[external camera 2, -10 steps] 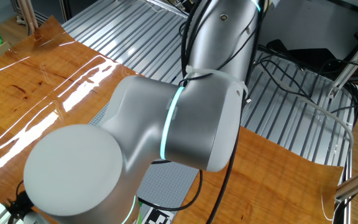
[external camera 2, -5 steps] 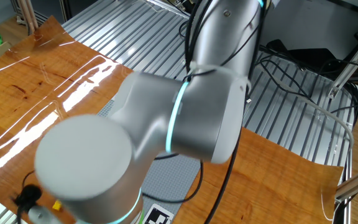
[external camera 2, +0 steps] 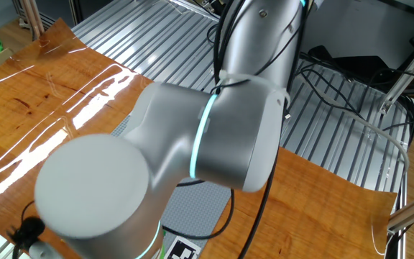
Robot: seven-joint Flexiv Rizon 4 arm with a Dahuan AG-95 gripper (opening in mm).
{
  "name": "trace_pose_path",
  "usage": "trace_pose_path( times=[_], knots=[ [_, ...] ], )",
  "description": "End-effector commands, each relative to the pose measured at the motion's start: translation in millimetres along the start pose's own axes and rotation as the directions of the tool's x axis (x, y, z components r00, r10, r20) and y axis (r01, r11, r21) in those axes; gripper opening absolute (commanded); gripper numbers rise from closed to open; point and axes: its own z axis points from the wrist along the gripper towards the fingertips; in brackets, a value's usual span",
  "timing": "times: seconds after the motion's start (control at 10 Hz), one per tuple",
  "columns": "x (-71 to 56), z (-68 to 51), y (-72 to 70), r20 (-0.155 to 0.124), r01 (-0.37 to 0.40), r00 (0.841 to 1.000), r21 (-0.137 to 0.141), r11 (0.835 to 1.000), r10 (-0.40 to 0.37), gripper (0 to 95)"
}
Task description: Stack small Lego blocks one on top of the other
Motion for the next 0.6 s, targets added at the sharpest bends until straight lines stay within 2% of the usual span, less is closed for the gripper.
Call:
trace_pose_path(
  times=[0.1,0.6],
  knots=[
    [5.4,0.2,-1.4,0.009,0.002,1.000,0.000,1.000,-0.002,0.0],
    [5.5,1.2,-1.0,0.007,-0.025,1.000,0.010,1.000,0.025,0.0]
  ],
)
